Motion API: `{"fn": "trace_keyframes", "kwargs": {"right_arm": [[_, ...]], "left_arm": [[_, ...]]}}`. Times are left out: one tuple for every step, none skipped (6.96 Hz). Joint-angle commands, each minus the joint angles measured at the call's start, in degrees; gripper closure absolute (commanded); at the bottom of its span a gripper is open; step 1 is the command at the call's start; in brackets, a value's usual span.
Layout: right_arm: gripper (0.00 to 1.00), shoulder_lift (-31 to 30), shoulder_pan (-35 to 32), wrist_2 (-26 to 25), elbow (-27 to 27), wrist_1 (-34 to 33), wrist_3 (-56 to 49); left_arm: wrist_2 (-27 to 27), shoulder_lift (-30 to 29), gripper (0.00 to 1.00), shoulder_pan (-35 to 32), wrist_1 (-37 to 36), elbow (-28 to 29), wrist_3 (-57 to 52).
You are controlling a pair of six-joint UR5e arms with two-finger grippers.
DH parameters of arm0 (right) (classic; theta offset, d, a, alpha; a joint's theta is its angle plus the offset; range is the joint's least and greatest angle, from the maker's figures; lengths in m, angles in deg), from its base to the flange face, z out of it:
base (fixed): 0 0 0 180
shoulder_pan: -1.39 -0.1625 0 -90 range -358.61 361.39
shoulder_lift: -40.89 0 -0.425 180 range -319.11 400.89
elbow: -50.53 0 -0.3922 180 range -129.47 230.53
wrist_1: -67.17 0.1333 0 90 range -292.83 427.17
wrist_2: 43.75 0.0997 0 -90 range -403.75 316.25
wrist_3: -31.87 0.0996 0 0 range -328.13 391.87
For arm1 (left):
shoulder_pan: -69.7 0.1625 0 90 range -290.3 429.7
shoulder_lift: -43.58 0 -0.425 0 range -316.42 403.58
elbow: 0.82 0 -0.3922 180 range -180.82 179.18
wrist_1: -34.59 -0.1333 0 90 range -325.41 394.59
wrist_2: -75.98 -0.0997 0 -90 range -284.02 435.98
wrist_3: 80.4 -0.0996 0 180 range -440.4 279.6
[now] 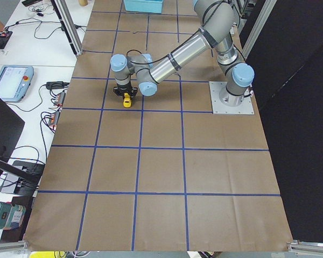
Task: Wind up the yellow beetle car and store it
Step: 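Keep pulling the car backward against the table with the left gripper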
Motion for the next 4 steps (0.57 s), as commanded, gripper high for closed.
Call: {"fn": "trace_keyframes", "kwargs": {"right_arm": [[0.0, 0.0, -0.1, 0.0, 0.0, 0.0, 0.0], [0.0, 0.1, -0.1, 0.0, 0.0, 0.0, 0.0], [0.0, 0.1, -0.1, 0.0, -0.2, 0.0, 0.1], [0.0, 0.1, -0.1, 0.0, -0.3, 0.2, 0.0]], "left_arm": [[0.0, -0.1, 1.0, 0.1, 0.0, 0.0, -0.1], [0.1, -0.1, 1.0, 0.1, 0.0, 0.0, -0.1], [0.2, -0.1, 1.0, 1.4, 0.0, 0.0, -0.1], [0.2, -0.1, 1.0, 1.9, 0.1, -0.1, -0.1]]}}
